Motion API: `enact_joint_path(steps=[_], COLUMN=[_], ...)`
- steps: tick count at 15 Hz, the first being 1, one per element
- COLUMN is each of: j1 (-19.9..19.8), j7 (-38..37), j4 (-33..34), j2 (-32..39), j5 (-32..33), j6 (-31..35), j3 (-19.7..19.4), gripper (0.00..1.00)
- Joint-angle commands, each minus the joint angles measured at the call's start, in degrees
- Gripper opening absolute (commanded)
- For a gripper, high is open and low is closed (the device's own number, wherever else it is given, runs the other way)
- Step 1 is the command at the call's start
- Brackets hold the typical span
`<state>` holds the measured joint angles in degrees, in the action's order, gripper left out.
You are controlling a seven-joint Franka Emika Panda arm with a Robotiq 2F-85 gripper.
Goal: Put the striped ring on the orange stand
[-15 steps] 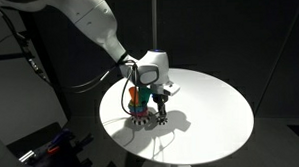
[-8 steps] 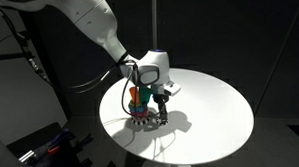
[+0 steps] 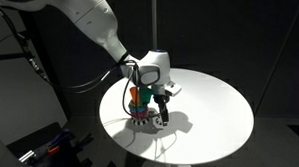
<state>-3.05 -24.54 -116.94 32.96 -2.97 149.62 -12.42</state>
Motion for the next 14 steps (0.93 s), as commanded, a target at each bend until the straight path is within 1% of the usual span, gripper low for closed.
enact_joint_path(steps=[1, 8, 14], j1=[-1.32, -1.62, -1.49], j7=[2.54, 2.98, 3.03], j4=[-0.98, -0.72, -0.63], j2=[-1.04, -0.5, -0.26], j5=[-1.92, -3.0, -3.01], j6=[0.68, 0.8, 0.71], j3=[1.21, 1.89, 1.63], gripper=[1.0, 1.0, 1.0])
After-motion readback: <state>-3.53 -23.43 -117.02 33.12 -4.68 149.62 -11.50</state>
